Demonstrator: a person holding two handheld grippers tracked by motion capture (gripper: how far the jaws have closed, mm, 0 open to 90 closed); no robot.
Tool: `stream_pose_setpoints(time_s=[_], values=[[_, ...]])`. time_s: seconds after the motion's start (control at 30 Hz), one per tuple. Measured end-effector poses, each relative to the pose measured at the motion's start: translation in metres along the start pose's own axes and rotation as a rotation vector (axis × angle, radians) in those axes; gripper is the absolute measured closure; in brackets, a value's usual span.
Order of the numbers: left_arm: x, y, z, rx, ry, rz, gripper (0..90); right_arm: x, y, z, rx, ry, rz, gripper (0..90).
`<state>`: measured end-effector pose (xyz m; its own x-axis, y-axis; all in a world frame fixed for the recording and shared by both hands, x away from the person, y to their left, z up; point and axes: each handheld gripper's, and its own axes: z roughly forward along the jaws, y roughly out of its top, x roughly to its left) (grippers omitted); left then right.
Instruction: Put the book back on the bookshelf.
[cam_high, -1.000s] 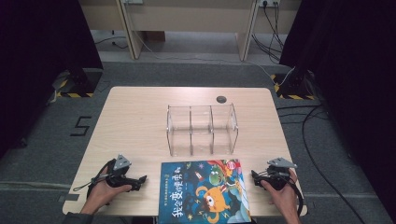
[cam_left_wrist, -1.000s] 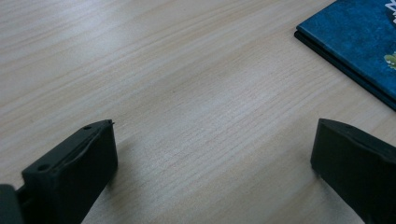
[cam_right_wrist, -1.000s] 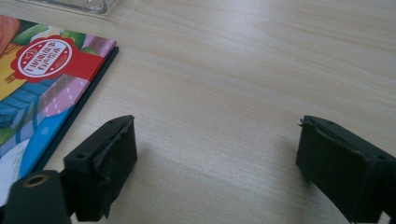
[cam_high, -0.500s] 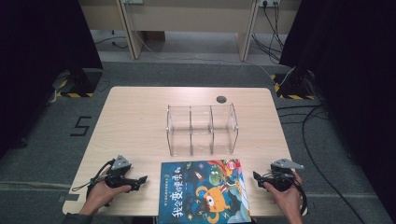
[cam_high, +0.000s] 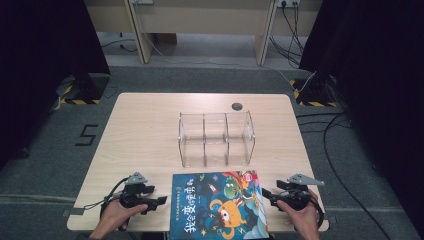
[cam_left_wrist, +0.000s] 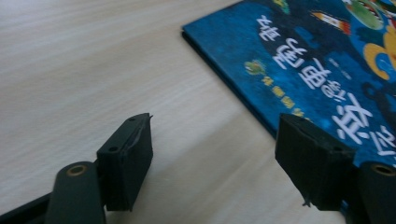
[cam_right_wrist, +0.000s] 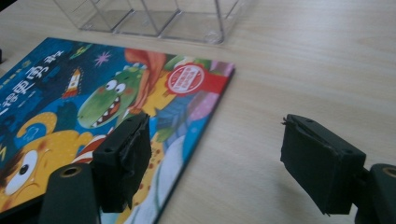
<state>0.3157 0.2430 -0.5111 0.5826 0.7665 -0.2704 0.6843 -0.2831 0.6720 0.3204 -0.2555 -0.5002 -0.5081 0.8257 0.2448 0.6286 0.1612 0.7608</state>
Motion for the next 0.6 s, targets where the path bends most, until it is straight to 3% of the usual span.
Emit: stream_pose_setpoints(time_s=[0.17, 0.43, 0.57, 0.6], values=[[-0.017, -0.001, 0.004, 0.025, -0.041, 0.034, 32.8, 0.007, -0.003, 0.006, 0.034, 0.042, 0.003, 26.5], [-0.027, -0.002, 0.007, 0.046, -0.1, 0.027, 42.7, 0.01, -0.005, 0.014, 0.088, 0.055, -0.001, 28.9], [-0.039, -0.002, 0.011, 0.067, -0.147, 0.019, 46.1, 0.013, -0.006, 0.019, 0.097, 0.058, -0.001, 30.0], [-0.043, -0.002, 0.012, 0.068, -0.139, 0.023, 46.1, 0.013, -0.006, 0.019, 0.097, 0.058, -0.001, 30.0]])
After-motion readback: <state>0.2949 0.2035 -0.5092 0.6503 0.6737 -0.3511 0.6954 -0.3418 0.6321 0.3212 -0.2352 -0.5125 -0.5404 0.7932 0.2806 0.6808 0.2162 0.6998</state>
